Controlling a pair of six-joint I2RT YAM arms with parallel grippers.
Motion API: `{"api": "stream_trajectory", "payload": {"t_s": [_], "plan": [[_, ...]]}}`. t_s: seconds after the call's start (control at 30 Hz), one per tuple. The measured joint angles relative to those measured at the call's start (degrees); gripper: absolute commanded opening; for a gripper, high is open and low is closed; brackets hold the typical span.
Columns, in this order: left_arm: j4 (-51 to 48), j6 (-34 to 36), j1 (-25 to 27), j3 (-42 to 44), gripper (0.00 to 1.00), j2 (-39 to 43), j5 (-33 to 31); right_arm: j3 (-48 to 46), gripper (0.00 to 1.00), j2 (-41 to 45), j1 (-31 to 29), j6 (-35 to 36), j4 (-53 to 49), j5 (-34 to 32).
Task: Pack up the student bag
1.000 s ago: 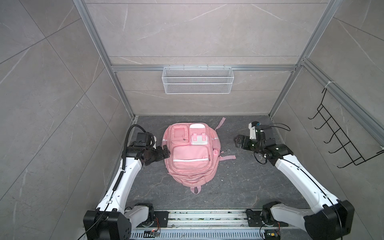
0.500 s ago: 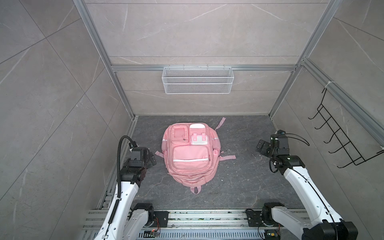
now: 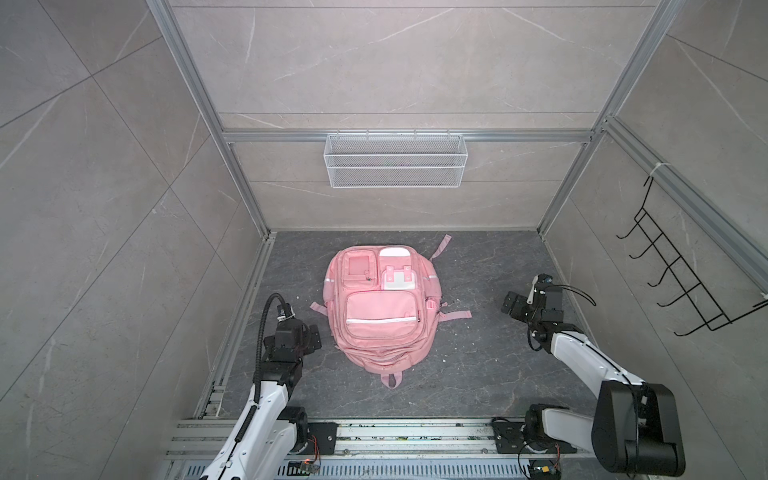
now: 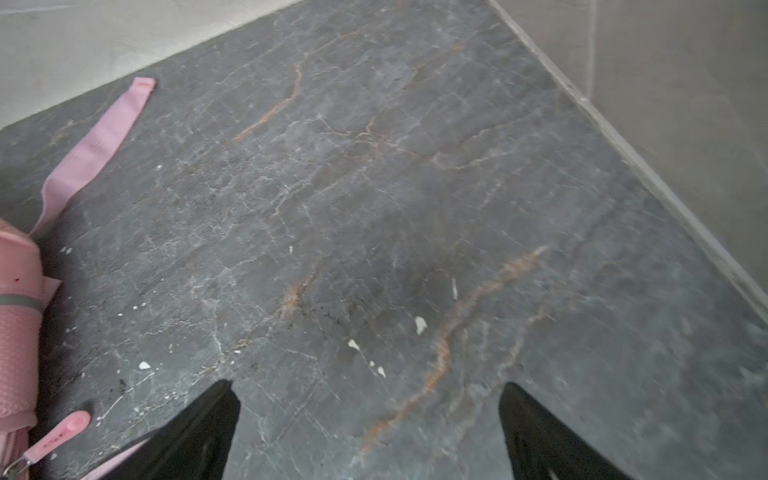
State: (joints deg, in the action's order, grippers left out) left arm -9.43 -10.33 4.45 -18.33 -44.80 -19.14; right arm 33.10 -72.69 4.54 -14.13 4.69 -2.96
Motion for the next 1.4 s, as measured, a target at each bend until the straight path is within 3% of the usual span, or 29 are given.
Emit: {"api": "stream_trajectory", "payload": {"t_s": [0.2, 0.4, 0.77, 1.2, 1.4], "plan": [[14.80, 1.64, 0.00, 3.85, 1.00, -4.83, -0.79, -1.84, 1.00, -5.29, 0.52, 1.99, 11.54, 1.97], [27.06, 4.52, -0.72, 3.96, 1.00, -16.22, -0.55, -2.05, 1.00, -10.40, 1.07, 1.99, 17.86, 2.89], [41.29, 8.33, -3.61, -6.97, 1.00, -37.99, 6.29, -2.82, 1.00, -13.05, 1.11, 3.98, 25.29, 6.49], [45.03, 8.70, -8.44, -6.75, 1.00, -39.65, 15.91, -5.49, 1.00, -12.66, 1.05, 5.42, 30.01, 8.39], [46.53, 8.66, -8.98, -6.16, 1.00, -39.65, 16.81, -9.11, 1.00, -10.95, 0.70, 6.08, 33.83, 8.35]]}}
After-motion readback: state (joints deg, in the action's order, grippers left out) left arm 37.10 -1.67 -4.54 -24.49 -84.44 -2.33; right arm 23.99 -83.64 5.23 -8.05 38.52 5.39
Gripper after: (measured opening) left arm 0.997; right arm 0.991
